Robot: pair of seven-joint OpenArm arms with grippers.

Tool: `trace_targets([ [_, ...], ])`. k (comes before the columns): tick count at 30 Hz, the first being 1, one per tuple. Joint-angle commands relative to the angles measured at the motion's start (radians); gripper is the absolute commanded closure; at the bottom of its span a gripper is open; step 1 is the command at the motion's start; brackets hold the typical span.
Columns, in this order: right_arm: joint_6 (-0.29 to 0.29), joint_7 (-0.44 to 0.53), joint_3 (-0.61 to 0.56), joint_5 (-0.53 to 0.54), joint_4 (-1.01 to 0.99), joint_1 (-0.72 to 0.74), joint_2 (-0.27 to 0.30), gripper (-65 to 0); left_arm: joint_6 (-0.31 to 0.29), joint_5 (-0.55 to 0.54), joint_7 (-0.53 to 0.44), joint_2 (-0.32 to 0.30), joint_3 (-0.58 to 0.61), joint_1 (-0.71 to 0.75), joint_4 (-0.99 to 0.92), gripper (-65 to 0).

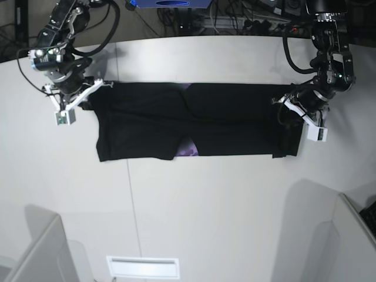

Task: Fold the T-shirt properly
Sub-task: 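Grasp the strip end with the left gripper and fold it inward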

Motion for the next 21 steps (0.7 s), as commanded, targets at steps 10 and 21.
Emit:
trace_targets([
  [10,0.004,0.019,0.002,0.013,0.013,0.005,0.004,0.0,0.050,-0.022,-0.022,0.061,0.089,-0.023,0.019,0.0],
  [21,0.004,0.022,0.002,0.012,-0.005,0.006,0.004,0.0,0.057,-0.017,0.078,0.141,0.135,-0.116,0.009,0.0],
])
